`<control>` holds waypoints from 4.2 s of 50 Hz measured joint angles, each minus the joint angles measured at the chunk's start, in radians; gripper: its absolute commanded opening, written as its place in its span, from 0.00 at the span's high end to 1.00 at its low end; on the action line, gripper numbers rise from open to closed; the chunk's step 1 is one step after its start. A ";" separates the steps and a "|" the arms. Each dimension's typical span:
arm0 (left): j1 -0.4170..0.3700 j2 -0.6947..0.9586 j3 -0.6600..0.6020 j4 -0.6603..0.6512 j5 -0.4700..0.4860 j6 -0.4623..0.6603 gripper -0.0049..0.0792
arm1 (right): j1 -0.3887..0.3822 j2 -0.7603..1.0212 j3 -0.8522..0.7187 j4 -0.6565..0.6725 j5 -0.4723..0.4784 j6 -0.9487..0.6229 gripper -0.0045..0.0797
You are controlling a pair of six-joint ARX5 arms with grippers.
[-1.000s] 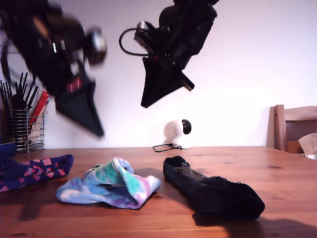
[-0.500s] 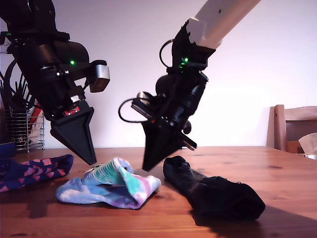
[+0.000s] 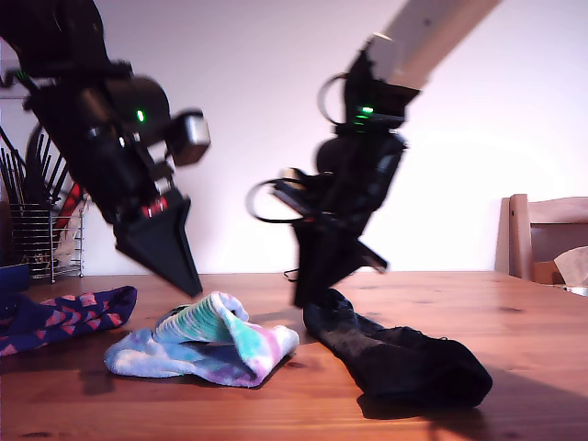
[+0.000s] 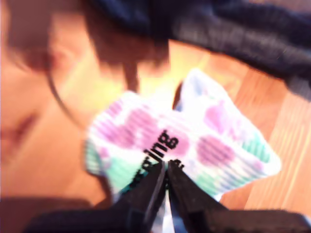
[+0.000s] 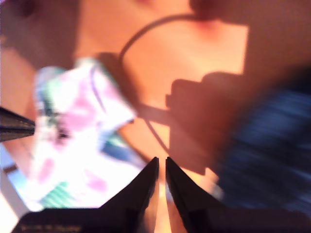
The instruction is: Fold the socks in front of you. After folding them, place them to the left side.
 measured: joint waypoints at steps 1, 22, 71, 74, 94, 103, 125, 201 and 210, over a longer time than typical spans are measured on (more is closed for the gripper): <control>-0.002 0.012 0.000 -0.001 0.005 0.000 0.96 | -0.009 0.000 0.000 0.000 -0.001 0.000 0.91; -0.028 0.122 0.006 0.083 0.031 -0.002 0.96 | -0.089 -0.002 0.144 -0.013 -0.037 0.000 0.95; -0.069 0.152 0.007 0.406 -0.081 -0.090 0.96 | -0.054 -0.002 0.138 -0.045 -0.040 -0.019 0.94; -0.069 0.152 0.010 0.401 -0.084 -0.107 0.96 | -0.040 -0.002 0.125 -0.035 -0.040 -0.019 0.94; -0.069 0.152 0.132 0.272 -0.105 -0.146 0.96 | -0.019 -0.002 0.089 -0.009 -0.036 0.060 0.74; -0.068 0.152 0.134 0.241 -0.106 -0.158 0.96 | -0.031 -0.002 0.002 0.037 -0.032 0.092 0.72; -0.055 0.152 0.134 0.204 -0.118 -0.148 0.96 | 0.001 -0.002 -0.021 0.163 -0.040 0.162 0.64; -0.053 0.198 0.134 0.224 -0.094 -0.129 0.96 | 0.008 0.043 -0.019 0.206 -0.017 0.159 0.96; -0.055 0.198 0.134 0.239 -0.092 -0.129 0.96 | 0.008 0.043 -0.013 0.170 -0.017 0.159 0.96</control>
